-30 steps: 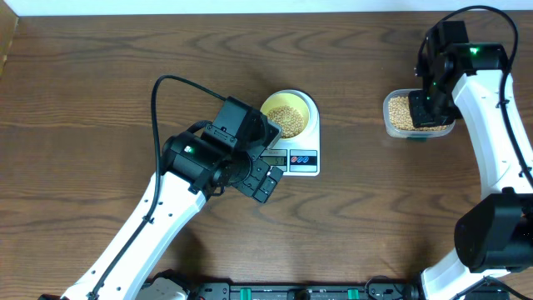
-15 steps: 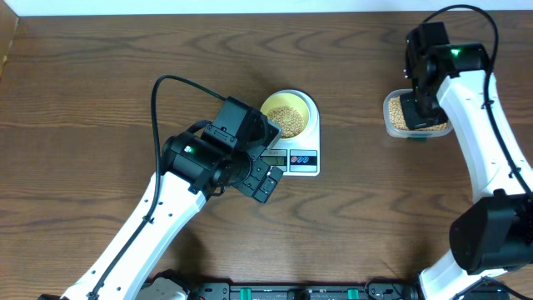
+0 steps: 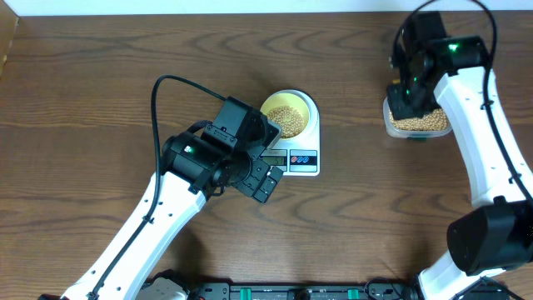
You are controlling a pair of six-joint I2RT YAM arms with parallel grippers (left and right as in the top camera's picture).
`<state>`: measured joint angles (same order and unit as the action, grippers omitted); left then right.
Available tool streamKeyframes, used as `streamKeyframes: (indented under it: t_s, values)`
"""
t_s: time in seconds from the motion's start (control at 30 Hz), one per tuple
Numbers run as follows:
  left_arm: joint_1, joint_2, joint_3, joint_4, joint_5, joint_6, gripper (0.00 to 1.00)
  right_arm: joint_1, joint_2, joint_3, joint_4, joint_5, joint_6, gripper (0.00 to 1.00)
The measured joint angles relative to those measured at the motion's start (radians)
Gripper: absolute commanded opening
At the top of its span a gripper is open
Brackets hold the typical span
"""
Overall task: Scoop item into bowl and weigh 50g on scale
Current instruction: 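Lift the refilled scoop with the right gripper toward the bowl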
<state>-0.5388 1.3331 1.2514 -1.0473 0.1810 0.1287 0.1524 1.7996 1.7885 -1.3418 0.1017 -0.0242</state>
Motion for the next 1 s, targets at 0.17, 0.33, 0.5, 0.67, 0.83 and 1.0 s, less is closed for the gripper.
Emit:
streamKeyframes:
  t_s: [0.17,0.33,0.5,0.67,0.83,1.0]
  values:
    - [0.0,0.0,0.0,0.0,0.0,0.0,0.98,0.005,0.0,0.101,0.004,-0.21,-0.05,0.01]
    - [0.0,0.0,0.0,0.0,0.0,0.0,0.98,0.009,0.0,0.115,-0.004,-0.425,-0.107,0.01]
    - [0.0,0.0,0.0,0.0,0.0,0.0,0.98,0.032,0.002,0.115,-0.021,-0.513,-0.152,0.01]
    - [0.0,0.0,0.0,0.0,0.0,0.0,0.98,0.078,0.032,0.115,-0.044,-0.565,-0.203,0.01]
    - [0.0,0.0,0.0,0.0,0.0,0.0,0.98,0.102,0.094,0.115,-0.045,-0.591,-0.238,0.01]
    - [0.0,0.0,0.0,0.0,0.0,0.0,0.98,0.105,0.133,0.115,-0.036,-0.604,-0.272,0.01]
